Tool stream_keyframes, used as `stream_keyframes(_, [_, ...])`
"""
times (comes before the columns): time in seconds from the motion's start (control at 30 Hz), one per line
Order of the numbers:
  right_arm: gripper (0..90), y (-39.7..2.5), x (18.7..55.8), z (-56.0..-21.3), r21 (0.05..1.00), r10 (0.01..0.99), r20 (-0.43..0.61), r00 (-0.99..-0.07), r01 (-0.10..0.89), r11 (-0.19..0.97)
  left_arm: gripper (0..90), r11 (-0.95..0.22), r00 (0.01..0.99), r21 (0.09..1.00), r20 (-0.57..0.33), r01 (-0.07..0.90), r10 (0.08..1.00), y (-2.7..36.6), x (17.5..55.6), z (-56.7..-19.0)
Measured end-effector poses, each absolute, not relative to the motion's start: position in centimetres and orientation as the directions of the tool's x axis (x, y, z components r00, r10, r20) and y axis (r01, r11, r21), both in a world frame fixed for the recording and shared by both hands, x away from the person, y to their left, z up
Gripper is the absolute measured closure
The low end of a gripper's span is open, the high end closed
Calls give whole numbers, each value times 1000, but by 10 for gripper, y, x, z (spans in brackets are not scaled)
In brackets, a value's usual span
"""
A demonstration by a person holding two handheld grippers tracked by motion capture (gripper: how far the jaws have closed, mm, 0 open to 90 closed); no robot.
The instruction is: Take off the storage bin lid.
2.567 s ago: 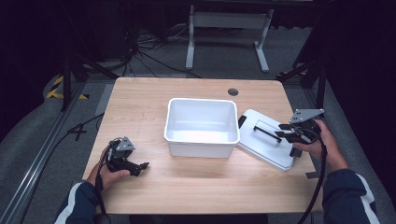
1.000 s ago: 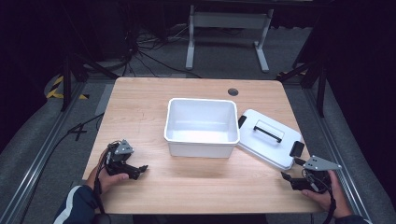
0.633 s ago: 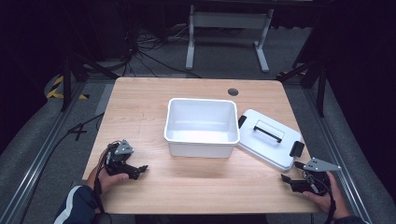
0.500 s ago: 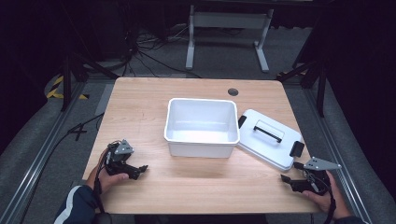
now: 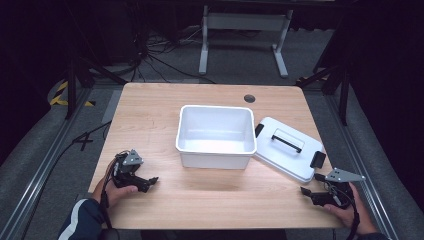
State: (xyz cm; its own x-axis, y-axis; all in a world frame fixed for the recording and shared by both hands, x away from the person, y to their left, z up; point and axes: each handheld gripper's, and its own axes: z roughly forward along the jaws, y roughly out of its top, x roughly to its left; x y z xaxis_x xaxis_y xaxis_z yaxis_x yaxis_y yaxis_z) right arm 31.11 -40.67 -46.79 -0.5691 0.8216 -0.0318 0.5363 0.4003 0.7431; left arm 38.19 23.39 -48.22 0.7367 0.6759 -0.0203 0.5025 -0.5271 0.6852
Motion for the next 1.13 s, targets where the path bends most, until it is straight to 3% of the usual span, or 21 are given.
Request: stream_keyframes(1.13, [197, -407, 311, -468, 743, 821, -32, -570, 536, 401, 1, -535, 743, 685, -12, 494, 669, 234, 384, -482])
